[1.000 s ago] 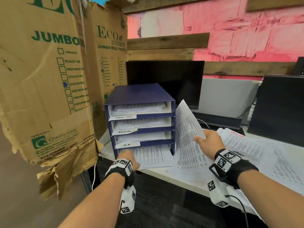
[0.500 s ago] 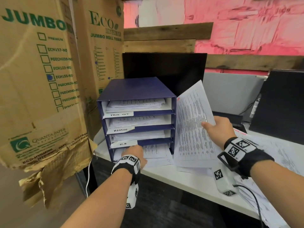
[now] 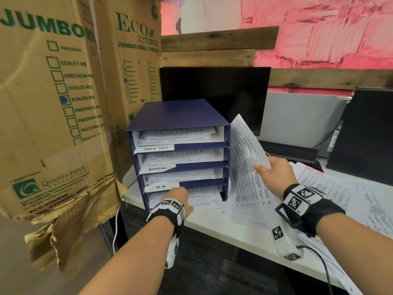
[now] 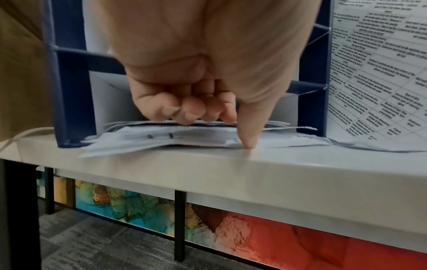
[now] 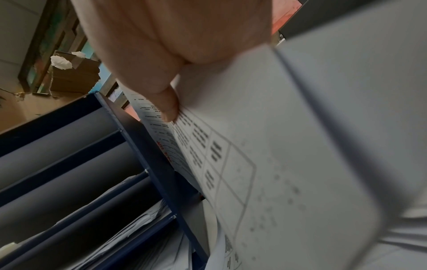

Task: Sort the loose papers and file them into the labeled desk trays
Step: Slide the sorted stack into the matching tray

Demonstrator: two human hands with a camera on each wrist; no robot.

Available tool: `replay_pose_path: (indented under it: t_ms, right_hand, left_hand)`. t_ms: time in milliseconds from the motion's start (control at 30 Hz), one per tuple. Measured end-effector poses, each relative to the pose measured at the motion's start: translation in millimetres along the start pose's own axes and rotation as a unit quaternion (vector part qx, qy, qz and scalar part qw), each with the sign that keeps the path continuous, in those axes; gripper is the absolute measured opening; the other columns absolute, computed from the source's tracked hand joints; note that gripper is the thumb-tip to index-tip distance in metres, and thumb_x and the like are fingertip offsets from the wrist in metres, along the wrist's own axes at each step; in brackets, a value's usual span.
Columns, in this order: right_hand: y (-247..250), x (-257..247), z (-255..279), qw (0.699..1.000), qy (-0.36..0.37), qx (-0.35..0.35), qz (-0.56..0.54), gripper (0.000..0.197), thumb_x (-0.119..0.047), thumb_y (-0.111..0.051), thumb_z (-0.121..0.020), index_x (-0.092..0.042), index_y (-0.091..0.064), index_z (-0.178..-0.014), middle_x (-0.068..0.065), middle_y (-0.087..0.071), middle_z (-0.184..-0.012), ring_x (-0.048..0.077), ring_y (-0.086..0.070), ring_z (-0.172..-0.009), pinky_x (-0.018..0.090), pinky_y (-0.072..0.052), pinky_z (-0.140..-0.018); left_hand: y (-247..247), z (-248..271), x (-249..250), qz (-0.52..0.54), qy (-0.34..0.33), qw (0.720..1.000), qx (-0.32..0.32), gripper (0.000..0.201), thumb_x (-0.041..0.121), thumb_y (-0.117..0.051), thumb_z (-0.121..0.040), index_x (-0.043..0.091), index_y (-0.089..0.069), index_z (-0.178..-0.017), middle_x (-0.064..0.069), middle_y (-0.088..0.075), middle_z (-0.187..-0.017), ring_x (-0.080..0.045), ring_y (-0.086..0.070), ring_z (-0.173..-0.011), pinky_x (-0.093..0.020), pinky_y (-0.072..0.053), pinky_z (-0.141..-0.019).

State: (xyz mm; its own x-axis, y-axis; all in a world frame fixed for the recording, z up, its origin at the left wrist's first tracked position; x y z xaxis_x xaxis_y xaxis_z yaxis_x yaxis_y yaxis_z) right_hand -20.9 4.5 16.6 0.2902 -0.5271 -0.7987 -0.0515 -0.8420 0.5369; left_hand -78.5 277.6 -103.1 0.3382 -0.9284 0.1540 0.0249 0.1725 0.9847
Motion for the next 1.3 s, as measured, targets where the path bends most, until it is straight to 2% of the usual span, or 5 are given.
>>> replay_pose_path:
  t_ms: [167, 333, 667, 933, 1300]
  right_hand:
    - [0, 5, 0, 1.0, -0.004, 0.003, 0.0, 0.019, -0.022, -0.058, -0.093, -0.013, -0.068, -0.106, -0.003, -0.063, -0.072, 0.014, -0.059, -0.066, 0.024, -0.043, -0.061]
    - [4, 7, 0, 1.0, -0.002, 0.004, -0.008, 0.022, -0.022, -0.058, -0.093, -0.014, -0.067, -0.111, -0.006, -0.062, -0.073, 0.013, -0.059, -0.066, 0.026, -0.044, -0.064]
    - [0, 16, -7, 1.0, -0.005, -0.008, -0.017, 0.025, -0.022, -0.057, -0.093, -0.012, -0.065, -0.114, -0.006, -0.062, -0.075, 0.013, -0.058, -0.068, 0.03, -0.047, -0.069]
    - [1, 25, -10, 1.0, -0.011, -0.008, -0.015, 0.027, -0.024, -0.058, -0.093, -0.013, -0.064, -0.117, -0.003, -0.064, -0.078, 0.015, -0.058, -0.067, 0.03, -0.047, -0.066]
    - [33, -11, 21, 0.998, 0.03, -0.02, -0.052, 0.014, -0.021, -0.058, -0.093, -0.014, -0.067, -0.101, 0.004, -0.067, -0.078, 0.019, -0.063, -0.067, 0.025, -0.046, -0.054]
  left_hand:
    - [-2, 0, 2, 0.0, 0.019, 1.0, 0.008, 0.027, 0.028, -0.056, -0.09, 0.009, -0.058, -0.108, -0.007, -0.063, -0.097, -0.026, -0.062, -0.087, -0.031, -0.05, -0.071]
    - [-5, 2, 10, 0.005, 0.004, 1.0, -0.027, 0.021, 0.031, -0.061, -0.081, 0.011, -0.055, -0.085, -0.006, -0.06, -0.078, -0.021, -0.056, -0.068, -0.025, -0.044, -0.052]
    - [-11, -3, 2, -0.061, 0.06, 0.996, 0.011, 0.029, 0.013, -0.044, -0.092, 0.008, -0.055, -0.119, -0.013, -0.06, -0.119, -0.031, -0.055, -0.112, -0.037, -0.049, -0.087]
    - [-18, -13, -2, -0.071, 0.085, 0.993, -0.034, 0.054, 0.052, -0.033, -0.092, 0.017, -0.045, -0.132, -0.008, -0.052, -0.134, -0.03, -0.044, -0.125, -0.048, -0.029, -0.107]
    - [7, 22, 9, 0.021, 0.032, 0.996, -0.083, 0.047, 0.045, -0.047, -0.085, 0.015, -0.053, -0.12, -0.008, -0.063, -0.113, -0.026, -0.06, -0.094, -0.034, -0.05, -0.085]
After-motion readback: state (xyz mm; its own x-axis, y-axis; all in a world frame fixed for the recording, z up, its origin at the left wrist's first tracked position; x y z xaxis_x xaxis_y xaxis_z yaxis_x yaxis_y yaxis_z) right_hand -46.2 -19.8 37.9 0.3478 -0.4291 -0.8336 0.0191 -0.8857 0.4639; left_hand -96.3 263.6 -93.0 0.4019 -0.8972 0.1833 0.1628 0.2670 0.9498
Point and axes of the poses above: each hand's wrist, its own z-axis away from the middle knuckle, its own y-axis out of the back of the hand, x = y × z, the point moved 9 cm from there along -z, towards the middle knuckle
